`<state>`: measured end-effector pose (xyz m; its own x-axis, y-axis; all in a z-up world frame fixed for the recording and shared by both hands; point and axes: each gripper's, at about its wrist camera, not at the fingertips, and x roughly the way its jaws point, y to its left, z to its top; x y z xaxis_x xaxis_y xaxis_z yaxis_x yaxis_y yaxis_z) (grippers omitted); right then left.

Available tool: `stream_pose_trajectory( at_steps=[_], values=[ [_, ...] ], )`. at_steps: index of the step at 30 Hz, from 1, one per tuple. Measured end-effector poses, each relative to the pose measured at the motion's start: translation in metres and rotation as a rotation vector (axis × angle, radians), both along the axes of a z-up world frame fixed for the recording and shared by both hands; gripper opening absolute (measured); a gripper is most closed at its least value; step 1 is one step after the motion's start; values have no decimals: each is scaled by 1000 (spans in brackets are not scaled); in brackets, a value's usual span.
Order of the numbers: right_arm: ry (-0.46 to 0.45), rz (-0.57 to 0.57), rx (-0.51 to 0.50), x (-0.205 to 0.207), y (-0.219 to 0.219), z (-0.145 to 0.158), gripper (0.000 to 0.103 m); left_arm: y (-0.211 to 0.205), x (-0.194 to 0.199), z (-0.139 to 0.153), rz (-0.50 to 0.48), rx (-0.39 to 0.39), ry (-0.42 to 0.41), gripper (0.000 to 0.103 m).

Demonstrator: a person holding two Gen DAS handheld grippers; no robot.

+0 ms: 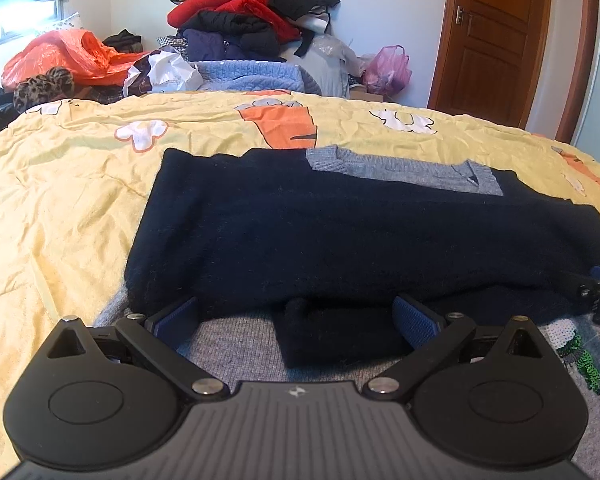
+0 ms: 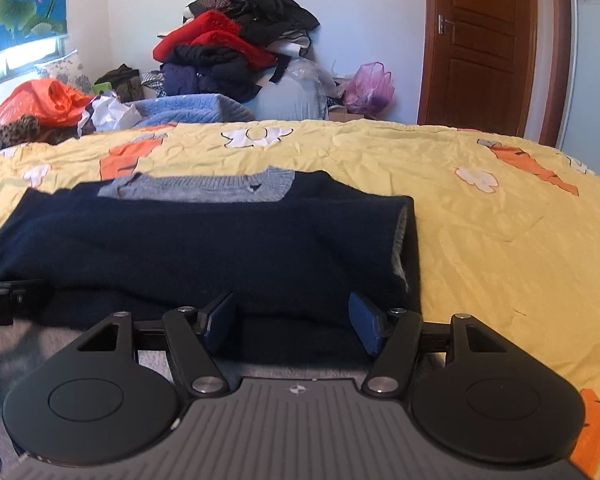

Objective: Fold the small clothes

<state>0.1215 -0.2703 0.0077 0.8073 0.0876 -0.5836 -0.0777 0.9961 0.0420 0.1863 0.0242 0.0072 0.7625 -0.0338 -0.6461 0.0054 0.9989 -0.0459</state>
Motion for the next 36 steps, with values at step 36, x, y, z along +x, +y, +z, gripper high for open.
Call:
stream_pose_trajectory(
  at_steps=[36],
  values=[
    [40,-89,-5,-46,7,0,95,-1,-59,1,-71,46,22,103]
  ],
)
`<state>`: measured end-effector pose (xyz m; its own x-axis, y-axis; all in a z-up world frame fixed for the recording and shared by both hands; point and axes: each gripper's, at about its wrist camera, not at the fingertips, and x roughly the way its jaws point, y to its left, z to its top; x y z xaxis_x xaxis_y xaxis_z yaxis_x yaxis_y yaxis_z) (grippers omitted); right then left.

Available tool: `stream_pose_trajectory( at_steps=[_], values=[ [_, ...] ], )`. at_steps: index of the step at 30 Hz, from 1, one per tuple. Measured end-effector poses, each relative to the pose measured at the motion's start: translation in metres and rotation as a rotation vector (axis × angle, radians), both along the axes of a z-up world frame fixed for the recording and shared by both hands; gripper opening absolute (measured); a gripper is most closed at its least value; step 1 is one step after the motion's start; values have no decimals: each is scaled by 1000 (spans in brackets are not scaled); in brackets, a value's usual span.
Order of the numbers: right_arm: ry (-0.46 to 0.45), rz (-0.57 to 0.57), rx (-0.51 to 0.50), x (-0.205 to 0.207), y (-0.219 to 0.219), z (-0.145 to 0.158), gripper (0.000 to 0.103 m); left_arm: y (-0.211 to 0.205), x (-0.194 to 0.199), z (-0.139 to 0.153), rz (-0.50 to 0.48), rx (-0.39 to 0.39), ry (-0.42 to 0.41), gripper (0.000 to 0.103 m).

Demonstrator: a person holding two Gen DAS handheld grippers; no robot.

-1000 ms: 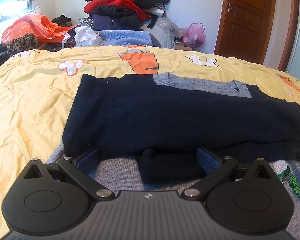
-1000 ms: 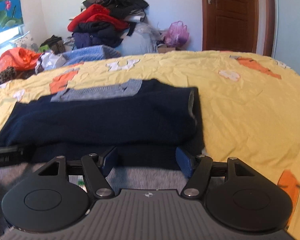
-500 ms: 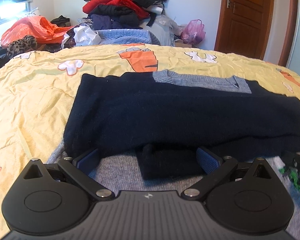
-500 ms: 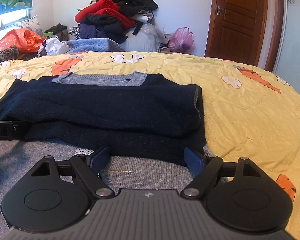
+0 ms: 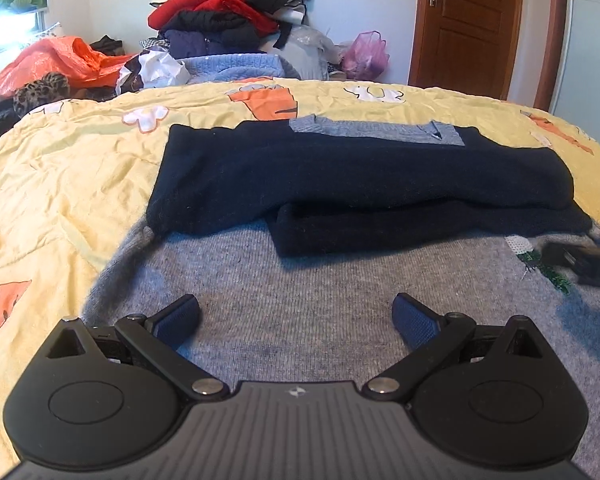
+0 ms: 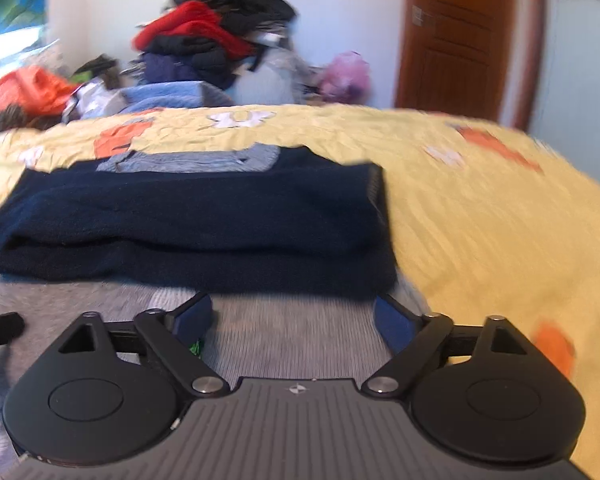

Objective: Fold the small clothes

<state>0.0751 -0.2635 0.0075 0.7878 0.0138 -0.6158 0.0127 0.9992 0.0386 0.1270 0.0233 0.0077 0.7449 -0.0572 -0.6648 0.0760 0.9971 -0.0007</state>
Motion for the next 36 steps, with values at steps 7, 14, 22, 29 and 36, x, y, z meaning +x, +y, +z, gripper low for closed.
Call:
stream_pose_trajectory(
  at_steps=[7,14,22,29,36],
  values=[
    [33,36,13,-48,-2,-6,103,1,0,0,2,-8,-3,103],
    [38,43,-19,-47,4,-8,103,-2,-5,3,31,24,13,103],
    [37,42,-18,-48,3,-8,103,-6,-48,3,11,44,7,103],
    [49,25,-46,-81,9,-6,103,-2,-49,0,9,15,1,103],
    [34,41,-32,-106,5,-8,103,-1,-49,0,9,7,0,103]
  ],
)
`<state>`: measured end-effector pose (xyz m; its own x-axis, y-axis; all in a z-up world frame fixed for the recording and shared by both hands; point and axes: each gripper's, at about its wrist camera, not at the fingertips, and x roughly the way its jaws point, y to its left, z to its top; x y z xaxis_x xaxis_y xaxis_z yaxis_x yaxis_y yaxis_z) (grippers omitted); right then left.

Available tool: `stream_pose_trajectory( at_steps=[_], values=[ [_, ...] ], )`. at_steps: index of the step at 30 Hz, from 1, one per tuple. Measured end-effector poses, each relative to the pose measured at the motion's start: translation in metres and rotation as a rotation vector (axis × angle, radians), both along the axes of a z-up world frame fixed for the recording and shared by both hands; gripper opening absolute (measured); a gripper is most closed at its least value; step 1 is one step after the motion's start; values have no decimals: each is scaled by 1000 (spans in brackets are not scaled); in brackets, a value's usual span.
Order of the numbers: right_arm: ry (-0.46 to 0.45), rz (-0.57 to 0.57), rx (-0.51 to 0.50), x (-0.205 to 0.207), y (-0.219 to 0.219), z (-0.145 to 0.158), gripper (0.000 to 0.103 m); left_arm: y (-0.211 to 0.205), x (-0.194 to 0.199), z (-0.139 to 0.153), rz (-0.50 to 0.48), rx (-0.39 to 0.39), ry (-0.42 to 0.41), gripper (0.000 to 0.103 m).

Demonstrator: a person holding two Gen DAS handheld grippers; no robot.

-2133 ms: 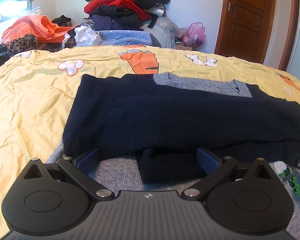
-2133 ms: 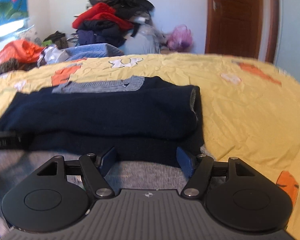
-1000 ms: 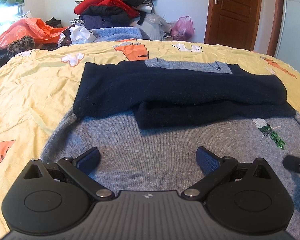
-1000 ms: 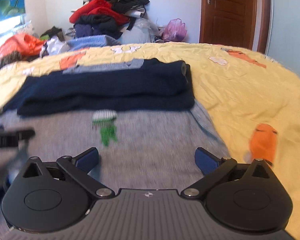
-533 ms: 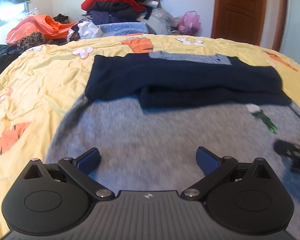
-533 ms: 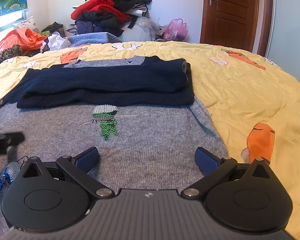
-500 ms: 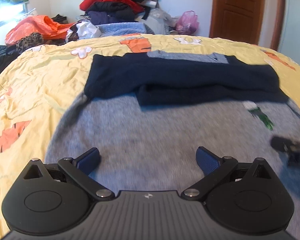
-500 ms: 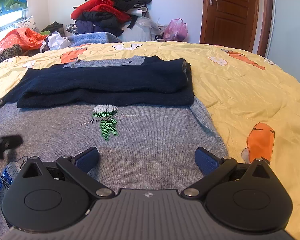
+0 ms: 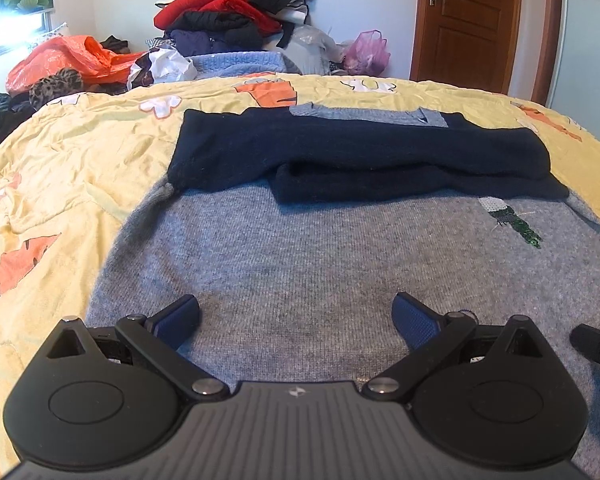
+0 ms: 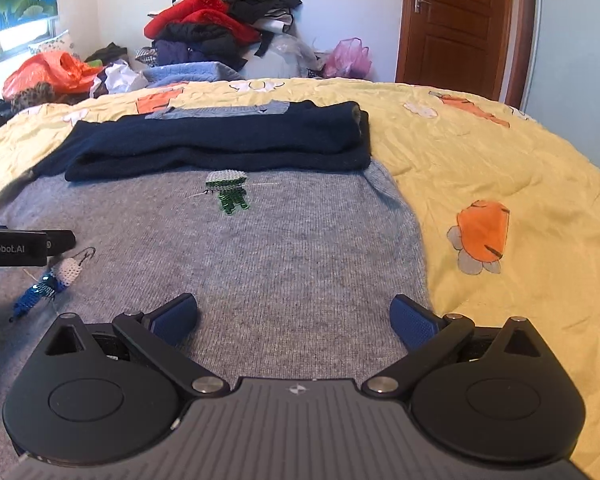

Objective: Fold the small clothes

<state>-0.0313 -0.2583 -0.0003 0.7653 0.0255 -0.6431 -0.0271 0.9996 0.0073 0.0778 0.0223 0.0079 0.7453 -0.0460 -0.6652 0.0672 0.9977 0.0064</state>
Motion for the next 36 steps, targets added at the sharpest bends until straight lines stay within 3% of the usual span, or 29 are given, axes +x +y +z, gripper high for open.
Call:
stream_pose_trajectory(
  at_steps=[4,8,11,15,21,23,26,33,36],
  values=[
    [-3,16,16,2,-1,0,103,2,-2,1,-4,-4,5,103],
    [-2,15,7,1,0,0,103,-1,-13,9,35,41,46,103],
    [-3,16,13,1,-1,0,103,1,-33,11,39,14,75,103],
    [-3,15,10,1,0,0,103,4,-61,-1,18,10,-5,103],
    [13,-10,6,-11,1,5,103,6,-57,0,20,0,-2,103],
    [19,26,29,-28,2,5,103,6,-57,0,21,-4,-3,103],
    [-16,78,-22,-49,11,1,103,5,-57,0,25,-2,-4,103],
    [-1,82,3,-41,8,1,103,0,-70,5,74,47,22,103],
    [-2,81,5,-43,9,1,103,0,-89,8,57,28,37,103]
  ],
)
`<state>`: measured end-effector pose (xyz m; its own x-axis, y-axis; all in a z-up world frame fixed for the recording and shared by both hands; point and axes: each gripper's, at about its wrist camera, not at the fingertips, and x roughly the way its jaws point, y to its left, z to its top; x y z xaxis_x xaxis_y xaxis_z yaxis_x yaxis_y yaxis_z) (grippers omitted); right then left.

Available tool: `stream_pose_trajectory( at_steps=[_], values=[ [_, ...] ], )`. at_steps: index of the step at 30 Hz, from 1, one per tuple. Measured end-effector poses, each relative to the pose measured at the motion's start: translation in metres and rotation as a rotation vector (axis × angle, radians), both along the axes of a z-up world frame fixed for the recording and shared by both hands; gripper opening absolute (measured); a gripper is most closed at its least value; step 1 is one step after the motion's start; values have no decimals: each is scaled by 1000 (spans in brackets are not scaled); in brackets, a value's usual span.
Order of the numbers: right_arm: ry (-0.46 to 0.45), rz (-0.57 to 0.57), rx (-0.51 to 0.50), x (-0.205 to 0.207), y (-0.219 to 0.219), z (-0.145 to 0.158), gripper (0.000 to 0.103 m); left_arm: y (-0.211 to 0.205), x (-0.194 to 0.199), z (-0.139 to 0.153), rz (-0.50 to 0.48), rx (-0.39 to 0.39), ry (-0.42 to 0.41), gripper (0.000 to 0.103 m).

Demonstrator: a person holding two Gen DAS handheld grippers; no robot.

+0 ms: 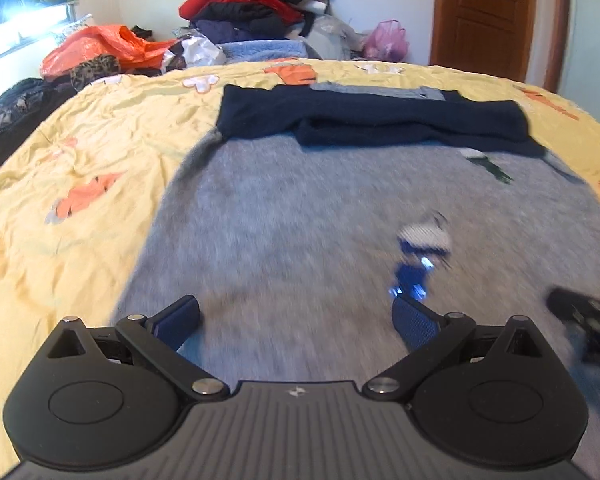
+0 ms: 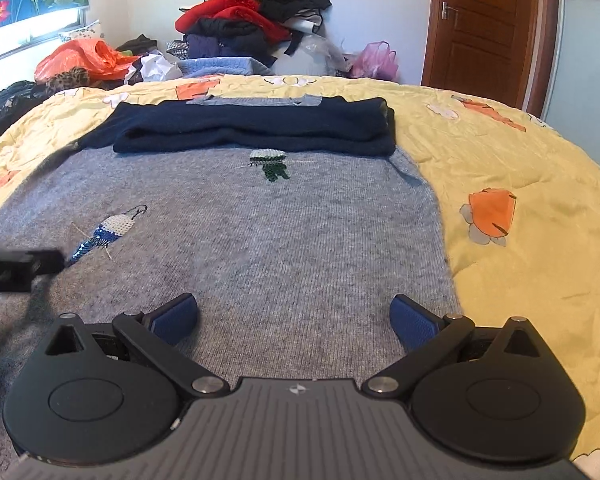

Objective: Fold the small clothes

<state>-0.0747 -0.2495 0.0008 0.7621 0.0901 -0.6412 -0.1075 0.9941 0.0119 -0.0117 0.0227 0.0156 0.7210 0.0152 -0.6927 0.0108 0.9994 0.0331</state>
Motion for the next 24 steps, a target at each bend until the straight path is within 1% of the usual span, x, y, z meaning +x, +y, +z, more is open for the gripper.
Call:
stream_pose_trajectory(
  at_steps=[2,4,6,8,11,16,20,24],
  values=[
    [0,0,0,0,0,0,103,0,-12,-3,-19,0,2,103],
    [0,0,-1,0,0,0,103,3,-20,-7,-40,-2,-35,103],
    [0,-2,-2,0,0,0,103,7,-19,-8,-44,-26,-37,103],
    [5,-15,-10,-3,1,1,103,7,-16,-9,-52,-21,-37,103],
    [29,-34,-7,-14,2,3,103,7,-15,-9,-53,-22,-39,103],
    [10,-6,-14,-38,4,2,103,6,-16,-9,-54,-22,-39,103],
    [5,0,-7,-39,3,2,103,5,-16,-9,-53,-17,-37,103],
    [4,7,-1,-37,2,2,103,2,-24,-6,-34,-4,-19,103]
  ],
)
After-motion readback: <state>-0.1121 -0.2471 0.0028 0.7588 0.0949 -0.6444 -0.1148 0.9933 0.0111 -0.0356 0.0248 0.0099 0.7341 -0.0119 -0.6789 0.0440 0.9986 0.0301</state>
